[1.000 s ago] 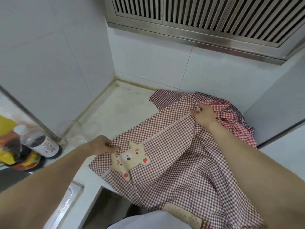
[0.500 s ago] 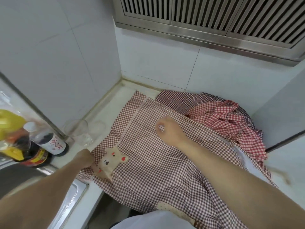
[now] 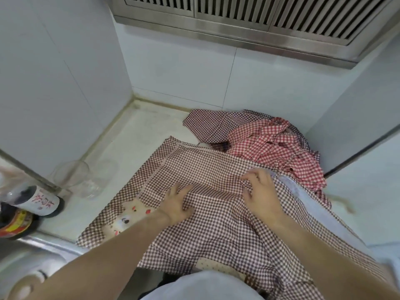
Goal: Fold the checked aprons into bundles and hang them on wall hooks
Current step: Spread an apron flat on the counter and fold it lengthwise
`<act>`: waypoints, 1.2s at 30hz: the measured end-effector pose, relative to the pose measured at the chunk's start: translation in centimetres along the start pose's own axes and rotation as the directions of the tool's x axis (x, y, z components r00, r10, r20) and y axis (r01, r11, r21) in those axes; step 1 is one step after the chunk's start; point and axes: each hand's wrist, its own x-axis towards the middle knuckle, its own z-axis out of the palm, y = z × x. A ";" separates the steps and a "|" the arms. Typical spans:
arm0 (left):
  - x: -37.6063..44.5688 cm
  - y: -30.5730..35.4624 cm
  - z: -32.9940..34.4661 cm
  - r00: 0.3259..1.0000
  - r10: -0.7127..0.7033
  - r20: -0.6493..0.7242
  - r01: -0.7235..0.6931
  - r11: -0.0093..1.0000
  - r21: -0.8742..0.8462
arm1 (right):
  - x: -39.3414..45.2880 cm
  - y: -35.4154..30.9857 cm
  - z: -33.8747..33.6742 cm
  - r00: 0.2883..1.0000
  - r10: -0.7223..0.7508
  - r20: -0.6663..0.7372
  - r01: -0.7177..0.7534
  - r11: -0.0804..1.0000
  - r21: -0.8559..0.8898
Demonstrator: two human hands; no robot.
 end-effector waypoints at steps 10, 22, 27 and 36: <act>2.7 1.1 2.8 0.961 -0.220 0.169 0.160 0.937 0.310 | -1.3 9.3 -4.5 0.813 0.543 0.209 -0.553 0.833 -0.015; 7.0 3.9 -1.0 0.953 -0.238 0.189 0.195 0.955 0.221 | 0.4 10.1 -5.2 0.772 0.635 -0.041 -0.586 0.734 0.344; 8.3 9.2 -2.9 0.944 0.213 -0.254 -0.159 0.963 0.216 | 1.1 10.5 -4.7 0.765 0.642 0.055 -0.633 0.733 0.249; 11.7 16.6 -3.7 0.850 0.523 -0.067 -0.460 0.798 0.391 | 2.3 10.5 -5.0 0.802 0.570 0.178 -0.596 0.747 0.295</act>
